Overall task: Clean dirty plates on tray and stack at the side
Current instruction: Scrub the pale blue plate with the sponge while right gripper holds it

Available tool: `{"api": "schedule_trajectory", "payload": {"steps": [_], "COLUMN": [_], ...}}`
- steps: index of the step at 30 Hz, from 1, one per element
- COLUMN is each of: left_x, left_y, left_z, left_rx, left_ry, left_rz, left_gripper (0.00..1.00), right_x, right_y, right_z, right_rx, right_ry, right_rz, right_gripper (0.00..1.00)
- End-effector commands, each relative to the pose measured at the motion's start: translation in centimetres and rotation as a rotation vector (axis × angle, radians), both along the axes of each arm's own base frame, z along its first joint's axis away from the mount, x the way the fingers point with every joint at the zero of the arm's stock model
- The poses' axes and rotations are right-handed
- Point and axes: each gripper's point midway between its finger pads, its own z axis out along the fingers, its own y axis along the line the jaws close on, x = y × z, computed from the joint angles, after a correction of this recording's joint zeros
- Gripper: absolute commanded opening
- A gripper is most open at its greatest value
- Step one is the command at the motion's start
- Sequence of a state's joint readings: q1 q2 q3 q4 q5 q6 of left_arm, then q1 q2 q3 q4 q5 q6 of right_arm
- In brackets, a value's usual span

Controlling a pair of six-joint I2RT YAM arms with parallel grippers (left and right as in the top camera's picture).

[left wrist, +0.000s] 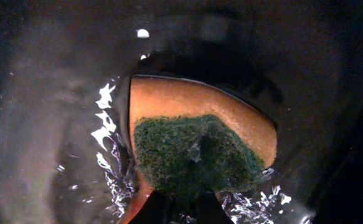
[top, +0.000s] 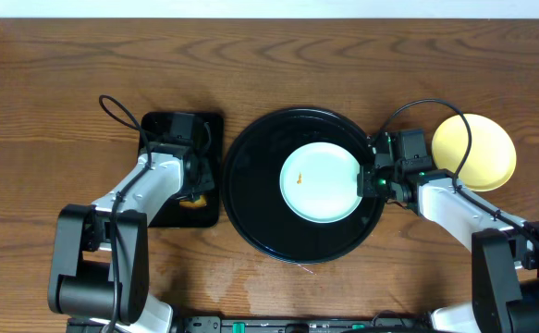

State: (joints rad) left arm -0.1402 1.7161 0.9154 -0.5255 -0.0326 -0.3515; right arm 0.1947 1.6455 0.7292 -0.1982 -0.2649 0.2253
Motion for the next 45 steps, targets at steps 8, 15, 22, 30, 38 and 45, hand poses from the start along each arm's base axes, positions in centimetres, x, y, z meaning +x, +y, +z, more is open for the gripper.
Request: {"api": "schedule_trajectory", "payload": {"steps": [8, 15, 22, 30, 38, 45], "left_x": [1.4, -0.1, -1.2, -0.9, 1.0, 2.5], "left_y": [1.8, 1.8, 1.8, 0.7, 1.9, 0.1], "left_z": [4.4, 4.1, 0.9, -0.4, 4.1, 10.5], "left_rx": [0.006, 0.005, -0.008, -0.068, 0.001, -0.02], "left_ry": [-0.056, -0.016, 0.01, 0.003, -0.046, -0.135], "left_rz": [0.02, 0.027, 0.062, 0.043, 0.057, 0.009], "left_gripper": [0.5, 0.54, 0.4, 0.07, 0.07, 0.07], "right_x": [-0.2, -0.2, -0.2, -0.2, -0.2, 0.0], "right_y": [-0.9, -0.9, -0.9, -0.8, -0.8, -0.8], "right_z": [-0.8, -0.8, -0.8, -0.8, -0.8, -0.8], "right_rx": [-0.038, -0.038, -0.038, -0.035, -0.032, -0.033], "right_ry": [0.018, 0.018, 0.019, 0.021, 0.02, 0.015], "right_rz": [-0.003, -0.004, -0.004, -0.011, -0.009, -0.015], "right_gripper": [0.01, 0.01, 0.01, 0.01, 0.01, 0.01]}}
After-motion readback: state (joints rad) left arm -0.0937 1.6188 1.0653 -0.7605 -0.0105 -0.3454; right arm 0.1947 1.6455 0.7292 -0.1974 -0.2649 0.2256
